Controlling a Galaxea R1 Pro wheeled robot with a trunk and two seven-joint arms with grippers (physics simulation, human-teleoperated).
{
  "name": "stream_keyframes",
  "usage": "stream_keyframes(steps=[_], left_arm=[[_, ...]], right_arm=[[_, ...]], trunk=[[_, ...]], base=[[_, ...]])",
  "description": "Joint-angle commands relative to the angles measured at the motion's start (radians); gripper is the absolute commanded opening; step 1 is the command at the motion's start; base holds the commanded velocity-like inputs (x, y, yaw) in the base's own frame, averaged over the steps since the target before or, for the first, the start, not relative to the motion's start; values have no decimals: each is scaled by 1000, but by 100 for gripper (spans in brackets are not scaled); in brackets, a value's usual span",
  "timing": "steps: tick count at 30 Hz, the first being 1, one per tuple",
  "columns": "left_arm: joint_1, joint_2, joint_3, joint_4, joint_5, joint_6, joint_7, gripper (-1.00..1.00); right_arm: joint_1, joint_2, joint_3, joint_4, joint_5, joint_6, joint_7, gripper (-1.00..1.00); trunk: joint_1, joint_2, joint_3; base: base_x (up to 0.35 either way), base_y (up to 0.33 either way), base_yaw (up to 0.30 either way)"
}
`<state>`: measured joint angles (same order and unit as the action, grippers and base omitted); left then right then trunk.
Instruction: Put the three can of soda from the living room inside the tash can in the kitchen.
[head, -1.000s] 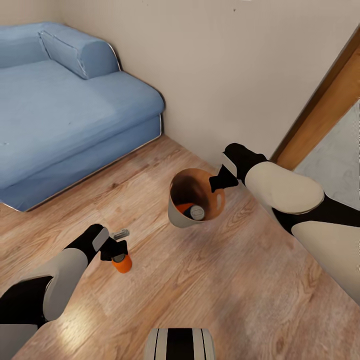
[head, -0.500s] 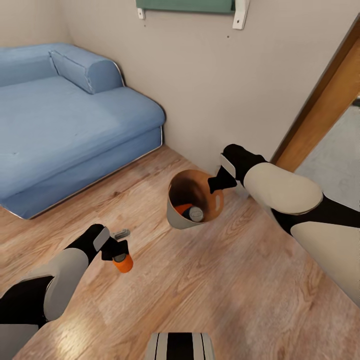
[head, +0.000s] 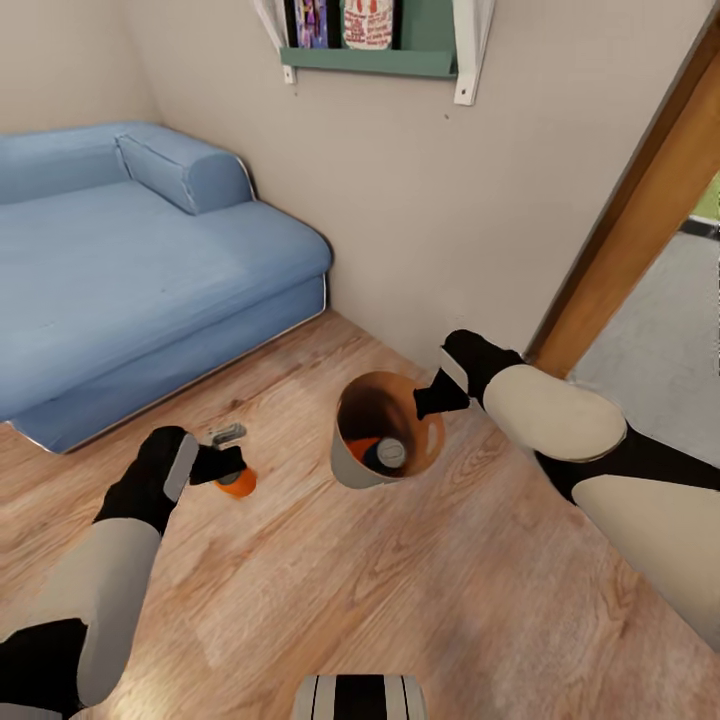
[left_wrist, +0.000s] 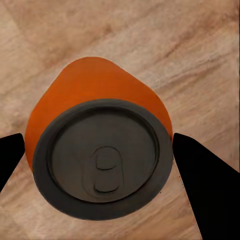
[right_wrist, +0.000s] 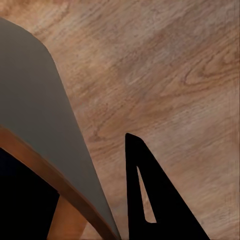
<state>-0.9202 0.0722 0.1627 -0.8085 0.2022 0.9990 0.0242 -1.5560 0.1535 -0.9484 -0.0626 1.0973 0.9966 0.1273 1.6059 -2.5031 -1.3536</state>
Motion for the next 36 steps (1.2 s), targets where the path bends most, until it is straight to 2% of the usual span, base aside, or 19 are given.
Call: stream_keyframes(steps=[1,3,7,9,11,19,20,23,24,25,26,27,28,29,30,31,33,35,36], left_arm=[[6,0,0,-31,4,16,-1,-100],[21,-1,0,-97,5,48,-2,-100],[86,-2,0,-236,6,48,-3,-100],[129,-2,0,-340,15,48,-3,-100],[152,-3,0,-386,21,48,-3,-100],[170,-4,-15,-423,37,48,-5,-100],[168,-4,-16,-421,45,48,-5,-100],[164,-1,-38,-399,107,48,-5,-100],[156,1,-73,-379,163,48,-6,-100],[133,3,-128,-341,234,48,-6,-100],[114,5,-161,-314,274,48,-6,-100],[59,11,-231,-246,360,48,-6,-100],[26,17,-265,-206,406,48,-6,-100],[-43,34,-335,-117,499,48,-6,-100],[-77,44,-370,-75,544,48,-6,-100],[-143,64,-437,-2,632,48,-8,-100],[-260,107,-554,83,793,48,-21,-100],[-312,136,-592,105,863,48,-29,-100],[-357,170,-617,120,922,48,-35,-100]], right_arm=[[8,0,0,5,-25,5,5,-100],[20,1,0,5,-25,-3,5,-100],[35,2,0,5,-25,-9,3,-100],[38,2,0,5,-26,-11,1,-100],[40,1,0,4,-26,-11,0,-100],[57,-4,0,-4,-26,-12,-5,-100],[59,-4,0,-5,-26,-12,-5,-100],[64,-5,0,-8,-25,-12,-7,-100],[66,-6,0,-10,-25,-12,-7,-100],[69,-7,0,-11,-25,-12,-7,-100],[71,-7,0,-11,-25,-12,-7,-100],[72,-7,0,-11,-25,-12,-7,-100],[73,-7,0,-12,-25,-13,-6,-100],[75,-7,1,-12,-25,-13,-6,-100],[77,-8,1,-12,-25,-13,-5,-100],[81,-8,2,-12,-25,-13,-5,-100],[86,-8,4,-10,-25,-14,-2,-100],[88,-8,5,-8,-25,-14,-1,-100],[92,-8,6,-6,-24,-14,0,-100]], trunk=[[0,0,4],[-1,1,12],[-3,2,27],[-4,2,35],[-5,3,43],[-29,44,69],[-32,51,72],[-44,72,82],[-48,79,85],[-52,86,88],[-55,93,91],[-59,100,94],[-63,107,98],[-67,114,101],[-71,121,104],[-75,128,107],[-82,142,113],[-90,156,119],[-94,163,123]], base=[[0,0,0],[0,0,0],[0,0,0],[0,0,0],[0,0,0],[0,0,0],[0,0,0],[0,0,0],[0,0,0],[0,0,0],[0,0,0],[0,0,0],[0,0,0],[0,0,0],[0,0,0],[0,0,0],[0,0,0],[0,0,0],[0,0,0]])
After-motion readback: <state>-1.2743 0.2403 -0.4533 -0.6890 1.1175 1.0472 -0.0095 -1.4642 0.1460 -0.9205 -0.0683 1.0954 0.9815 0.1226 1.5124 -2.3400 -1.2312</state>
